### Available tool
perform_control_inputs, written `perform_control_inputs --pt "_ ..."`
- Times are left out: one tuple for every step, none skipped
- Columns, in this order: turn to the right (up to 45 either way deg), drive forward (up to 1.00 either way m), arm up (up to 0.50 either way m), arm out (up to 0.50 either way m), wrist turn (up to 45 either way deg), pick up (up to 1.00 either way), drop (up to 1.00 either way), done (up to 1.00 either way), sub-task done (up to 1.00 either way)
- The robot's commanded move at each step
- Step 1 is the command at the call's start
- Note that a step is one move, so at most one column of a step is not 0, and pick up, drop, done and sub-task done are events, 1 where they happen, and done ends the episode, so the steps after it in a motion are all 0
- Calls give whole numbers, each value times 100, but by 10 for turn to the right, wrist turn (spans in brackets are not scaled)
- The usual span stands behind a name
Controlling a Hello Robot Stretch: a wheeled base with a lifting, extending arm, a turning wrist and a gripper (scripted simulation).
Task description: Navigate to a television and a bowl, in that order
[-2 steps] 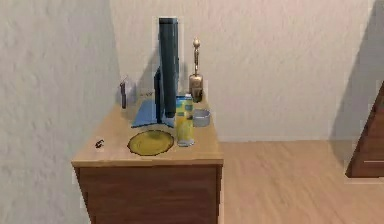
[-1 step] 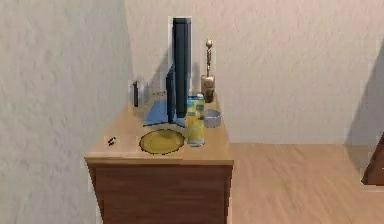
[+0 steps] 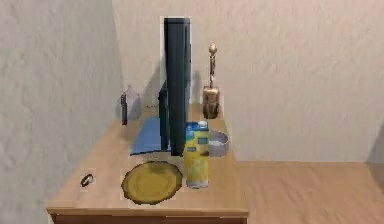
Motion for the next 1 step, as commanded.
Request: perform_control_inputs --pt "0 0 0 0 0 0 0 0 100"
